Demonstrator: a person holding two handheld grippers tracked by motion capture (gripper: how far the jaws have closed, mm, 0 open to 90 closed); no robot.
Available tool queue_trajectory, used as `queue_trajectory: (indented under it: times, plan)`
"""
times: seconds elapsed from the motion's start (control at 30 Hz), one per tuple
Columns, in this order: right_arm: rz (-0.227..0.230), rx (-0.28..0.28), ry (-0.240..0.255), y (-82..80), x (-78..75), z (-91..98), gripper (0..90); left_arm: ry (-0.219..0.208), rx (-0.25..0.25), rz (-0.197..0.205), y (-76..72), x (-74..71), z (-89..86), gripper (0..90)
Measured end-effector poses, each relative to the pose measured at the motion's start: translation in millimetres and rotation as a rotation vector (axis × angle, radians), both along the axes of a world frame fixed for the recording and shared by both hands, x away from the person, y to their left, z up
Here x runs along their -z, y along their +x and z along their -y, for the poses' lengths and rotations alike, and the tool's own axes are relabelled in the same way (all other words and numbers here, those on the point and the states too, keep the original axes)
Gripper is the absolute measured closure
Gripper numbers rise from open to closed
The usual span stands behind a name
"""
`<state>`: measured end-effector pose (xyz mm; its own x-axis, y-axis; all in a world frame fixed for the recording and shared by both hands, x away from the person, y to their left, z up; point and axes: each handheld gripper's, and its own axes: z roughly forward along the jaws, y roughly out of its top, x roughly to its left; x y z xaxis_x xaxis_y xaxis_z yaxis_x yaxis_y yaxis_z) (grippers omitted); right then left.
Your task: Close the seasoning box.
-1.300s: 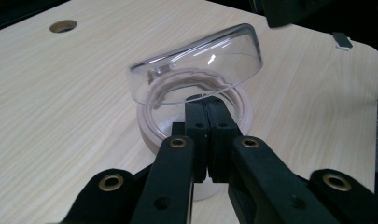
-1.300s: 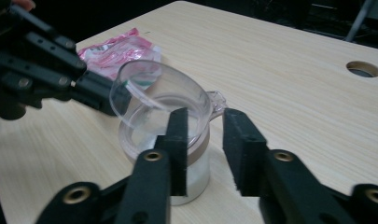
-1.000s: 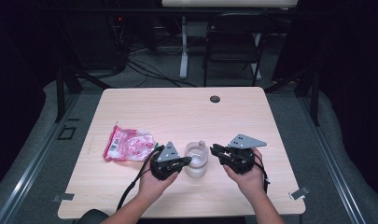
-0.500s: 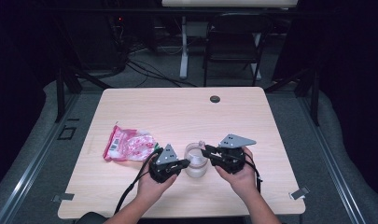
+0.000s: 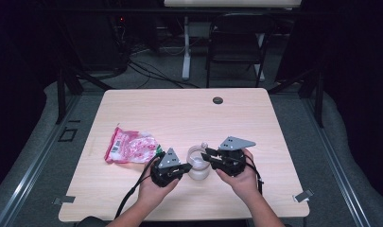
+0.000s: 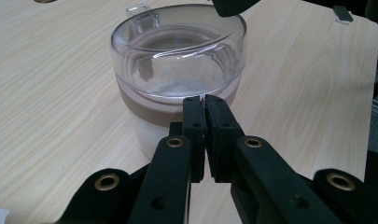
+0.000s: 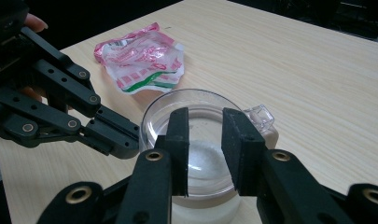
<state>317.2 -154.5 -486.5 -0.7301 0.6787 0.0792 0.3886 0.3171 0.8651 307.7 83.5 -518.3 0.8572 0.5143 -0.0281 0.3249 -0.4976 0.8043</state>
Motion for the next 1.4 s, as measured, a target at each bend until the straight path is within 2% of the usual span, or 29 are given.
queue_trajectory:
  times: [0.13,0.2,0.3,0.7,0.87,1.1,1.2,1.4]
  plan:
    - [0.0,0.005,0.005,0.5,0.0,0.7,71.6,-0.004,0.0,-0.006,0.1,1.1,-0.8,86.9]
    - [0.002,0.005,0.008,1.0,0.0,0.9,71.3,0.008,-0.012,-0.003,1.3,1.2,-2.8,86.6]
    - [0.003,0.003,0.011,1.5,-0.1,0.4,71.2,0.008,-0.024,-0.021,3.1,2.1,-6.4,86.3]
    - [0.006,0.011,0.024,5.2,-2.7,3.9,70.1,0.006,-0.045,-0.018,3.1,2.5,-10.2,82.2]
    - [0.009,0.012,0.021,5.8,-2.0,3.7,68.4,-0.014,-0.035,-0.022,5.5,2.4,-11.6,72.8]
    - [0.01,0.016,0.024,5.7,-2.3,4.6,65.1,-0.039,-0.068,-0.03,10.1,0.9,-15.9,55.1]
    - [0.014,0.017,0.021,6.0,-3.1,5.3,60.7,-0.051,-0.08,-0.031,11.8,-0.4,-18.9,48.7]
    - [0.024,0.039,0.018,6.1,-7.3,8.0,49.0,-0.077,-0.125,0.006,17.3,-10.2,-33.4,40.6]
